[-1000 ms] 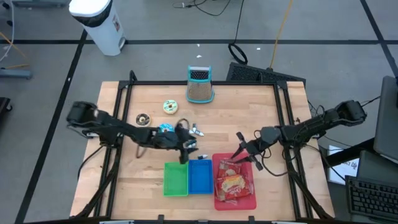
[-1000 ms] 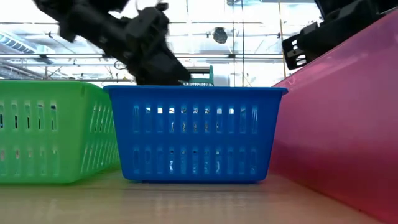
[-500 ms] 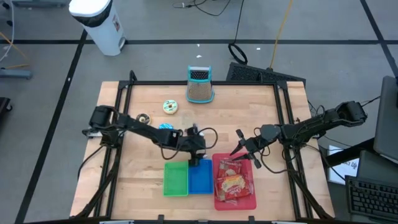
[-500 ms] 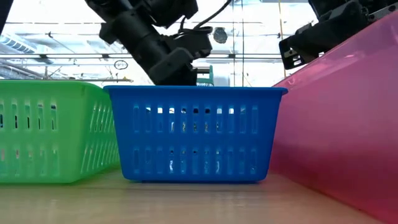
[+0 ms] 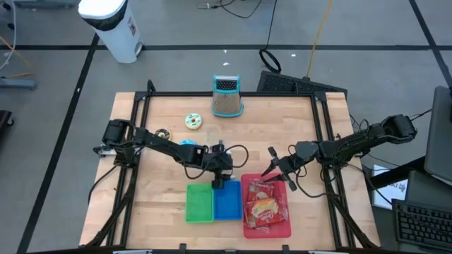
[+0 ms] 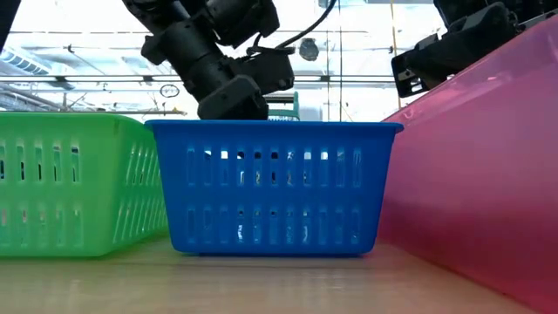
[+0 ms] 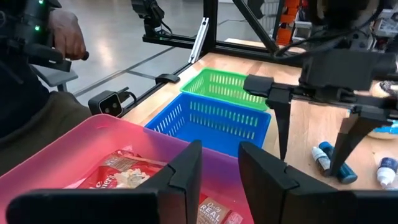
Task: Pick & Place Food Item
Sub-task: Put the top green food coloring bottle into the blue bin
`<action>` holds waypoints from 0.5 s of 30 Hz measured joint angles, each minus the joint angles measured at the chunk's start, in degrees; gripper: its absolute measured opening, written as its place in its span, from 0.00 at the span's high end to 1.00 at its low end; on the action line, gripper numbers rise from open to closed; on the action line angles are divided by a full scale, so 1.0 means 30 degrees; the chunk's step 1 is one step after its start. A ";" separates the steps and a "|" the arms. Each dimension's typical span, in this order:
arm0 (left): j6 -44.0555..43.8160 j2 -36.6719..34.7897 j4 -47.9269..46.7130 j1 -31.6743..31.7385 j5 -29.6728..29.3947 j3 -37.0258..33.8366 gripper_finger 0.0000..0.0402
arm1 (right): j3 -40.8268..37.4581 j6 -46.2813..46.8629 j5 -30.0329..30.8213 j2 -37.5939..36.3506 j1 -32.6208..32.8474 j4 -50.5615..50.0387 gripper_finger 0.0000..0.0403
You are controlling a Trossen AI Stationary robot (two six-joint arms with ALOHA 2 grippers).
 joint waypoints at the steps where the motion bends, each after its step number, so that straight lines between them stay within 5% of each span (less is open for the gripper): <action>1: 0.0019 0.0000 -0.0047 0.0000 -0.0013 0.0000 0.36 | 0.0000 -0.0018 -0.0004 0.0000 0.0000 -0.0005 0.77; 15: 0.0581 -0.0007 -0.0881 0.0041 0.0692 -0.0015 0.36 | 0.0000 -0.0071 -0.0004 0.0000 0.0000 -0.0058 0.78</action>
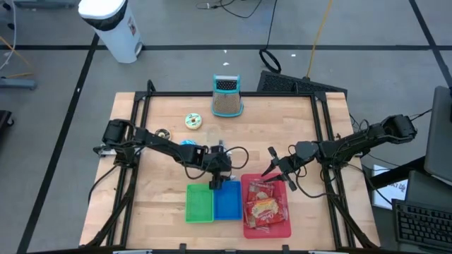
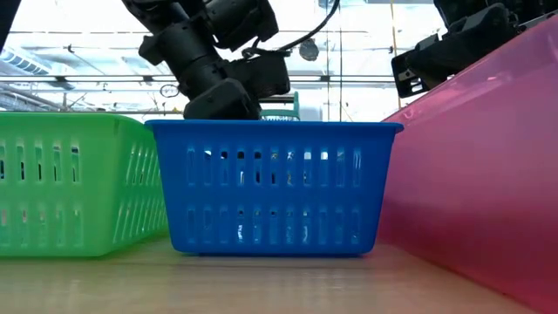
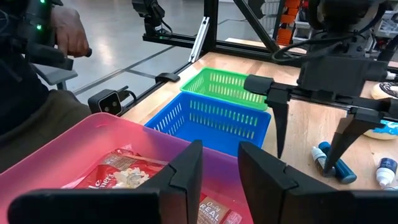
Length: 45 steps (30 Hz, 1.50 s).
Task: Pick & Place Food Item
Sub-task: Put the top green food coloring bottle into the blue bin
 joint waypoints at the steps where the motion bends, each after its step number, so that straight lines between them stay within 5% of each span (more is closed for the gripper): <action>1: 0.0102 0.0000 -0.0021 -0.0012 0.0047 0.0000 0.36 | 0.0000 -0.0002 0.0000 0.0000 0.0000 0.0000 0.77; 31: 0.0794 0.1202 0.1267 0.0148 -0.0934 -0.0015 0.36 | -0.0022 0.0071 0.0007 0.0007 -0.0124 -0.0015 0.77; 45: 0.1737 -0.1443 0.1382 0.0175 -0.3064 -0.0007 0.36 | -0.0015 0.0034 0.0015 0.0007 -0.0124 0.0073 0.77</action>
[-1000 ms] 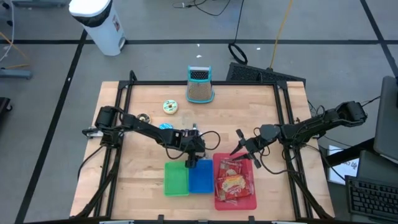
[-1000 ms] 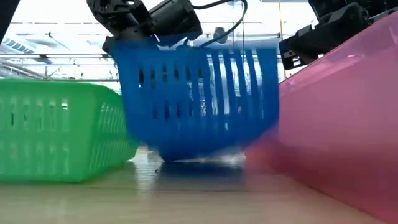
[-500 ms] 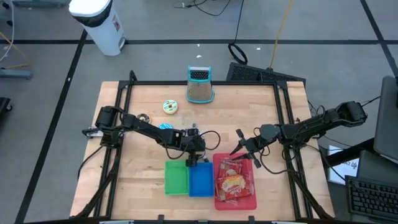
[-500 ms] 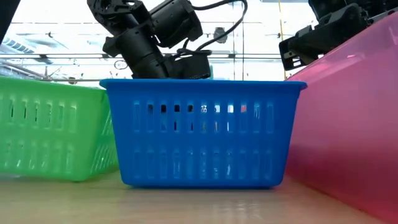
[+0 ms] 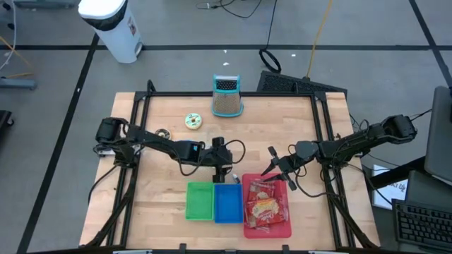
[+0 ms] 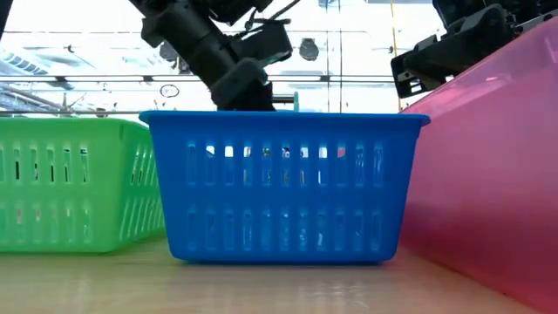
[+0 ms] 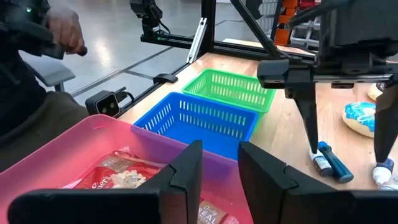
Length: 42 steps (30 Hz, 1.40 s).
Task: Pick & Place Food Item
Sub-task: Put the top green food coloring bottle into the blue bin
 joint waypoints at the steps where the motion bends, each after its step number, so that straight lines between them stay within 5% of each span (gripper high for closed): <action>1: 0.0697 0.0014 0.0011 0.0035 0.0358 0.0000 0.36 | 0.0000 -0.0038 0.0002 0.0000 0.0000 0.0022 0.77; 6: 0.1617 0.0597 0.0774 0.0515 0.0989 0.0007 0.36 | 0.0000 -0.0106 0.0036 0.0000 -0.0007 0.0058 0.77; 11: 0.2069 0.1396 0.1463 0.0979 0.4382 -0.0007 0.42 | 0.0000 -0.0101 0.0074 0.0000 -0.0015 0.0154 0.77; 20: 0.5511 0.1443 0.1289 0.0910 0.6393 0.0000 0.96 | 0.0000 -0.0101 0.1552 0.0000 -0.0022 0.0233 0.77; 25: 0.6760 0.1443 0.0445 0.1015 0.5828 0.0000 0.99 | 0.0000 -0.0055 0.1452 0.0000 -0.0248 0.0369 0.77; 42: 0.8899 0.2629 0.0403 0.1088 0.8243 -0.0044 1.00 | 0.0002 -0.0036 0.1443 0.0000 -0.0641 0.0510 0.77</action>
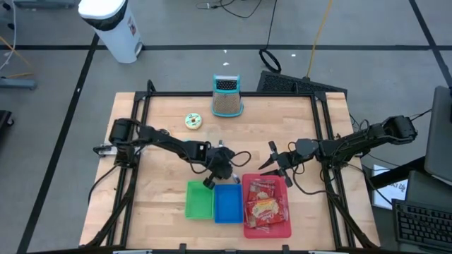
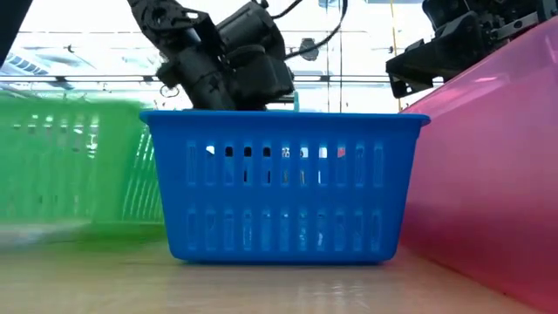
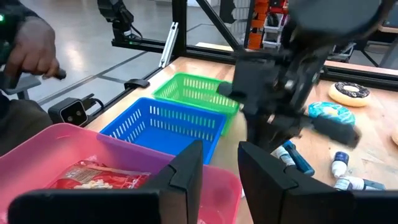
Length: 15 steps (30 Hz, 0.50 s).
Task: Pick & Place Food Item
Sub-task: Put the top green food coloring bottle into the blue bin
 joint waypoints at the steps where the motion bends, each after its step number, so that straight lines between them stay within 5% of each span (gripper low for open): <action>1: -0.0007 0.0248 0.0404 0.0000 0.0296 0.0000 1.00 | 0.0013 0.0000 0.0007 0.0000 0.0000 0.0001 0.77; 15: 0.0277 0.0899 0.2854 -0.0002 0.3128 0.0000 1.00 | 0.0013 0.0007 0.0004 0.0000 -0.0496 0.0044 0.77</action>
